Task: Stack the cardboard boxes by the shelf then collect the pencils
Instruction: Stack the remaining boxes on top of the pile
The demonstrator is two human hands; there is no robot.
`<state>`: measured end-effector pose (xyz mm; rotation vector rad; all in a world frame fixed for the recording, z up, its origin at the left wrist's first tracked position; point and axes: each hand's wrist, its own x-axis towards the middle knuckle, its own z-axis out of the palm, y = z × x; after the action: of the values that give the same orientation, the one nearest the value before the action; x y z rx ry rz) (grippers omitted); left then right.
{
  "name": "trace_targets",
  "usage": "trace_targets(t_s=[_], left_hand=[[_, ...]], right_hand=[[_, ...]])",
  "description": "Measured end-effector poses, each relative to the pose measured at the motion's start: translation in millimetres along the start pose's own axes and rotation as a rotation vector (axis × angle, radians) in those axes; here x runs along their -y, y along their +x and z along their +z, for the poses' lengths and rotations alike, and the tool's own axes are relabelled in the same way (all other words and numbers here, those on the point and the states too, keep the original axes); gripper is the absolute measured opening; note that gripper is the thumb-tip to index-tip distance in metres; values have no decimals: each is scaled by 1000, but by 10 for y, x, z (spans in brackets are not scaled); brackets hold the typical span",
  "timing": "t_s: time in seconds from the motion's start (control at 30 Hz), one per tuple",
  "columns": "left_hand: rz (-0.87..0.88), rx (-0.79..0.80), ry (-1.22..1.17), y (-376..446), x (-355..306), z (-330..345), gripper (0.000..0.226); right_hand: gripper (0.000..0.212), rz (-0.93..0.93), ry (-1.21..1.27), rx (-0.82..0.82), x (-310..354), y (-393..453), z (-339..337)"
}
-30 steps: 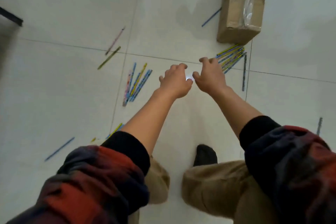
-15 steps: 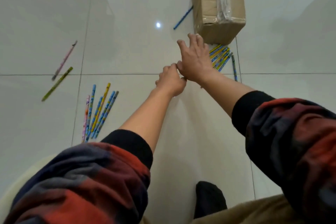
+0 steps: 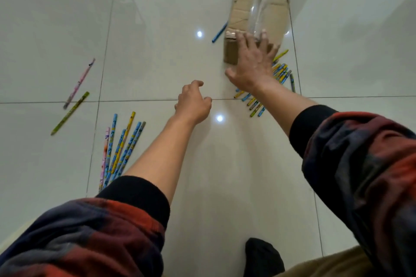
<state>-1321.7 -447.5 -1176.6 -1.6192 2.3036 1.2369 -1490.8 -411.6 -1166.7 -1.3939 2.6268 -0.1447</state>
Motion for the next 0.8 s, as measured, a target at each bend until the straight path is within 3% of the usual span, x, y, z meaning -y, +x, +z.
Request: trace_targets(t_s=[0.17,0.27,0.4,0.47,0.6,0.7,0.8], left_hand=[[26,-74,-87,37,-78,-36,54],[53,-101,-126,36,-111,-62,55],[76,-132,-172,52,-156,-114,56],[79,-139,-201,75,-175,-141,57],[59,-128,-277,94,-221,-198,66],[50,-12,-433,92,-233,-202,75],[27,-18,-494,108,-229,-220,67]], right_hand=[[65,-148,59,-179,184,4,-1],[60,8,65,-290,166,22,-15],[81,372,218,-89,87,9,25],[85,338,311,-23,74,-32,54],[94,239,375,-101,90,-133,66],[119,316,551,-45,126,-184,75],[124,330,629,33,136,-181,84]])
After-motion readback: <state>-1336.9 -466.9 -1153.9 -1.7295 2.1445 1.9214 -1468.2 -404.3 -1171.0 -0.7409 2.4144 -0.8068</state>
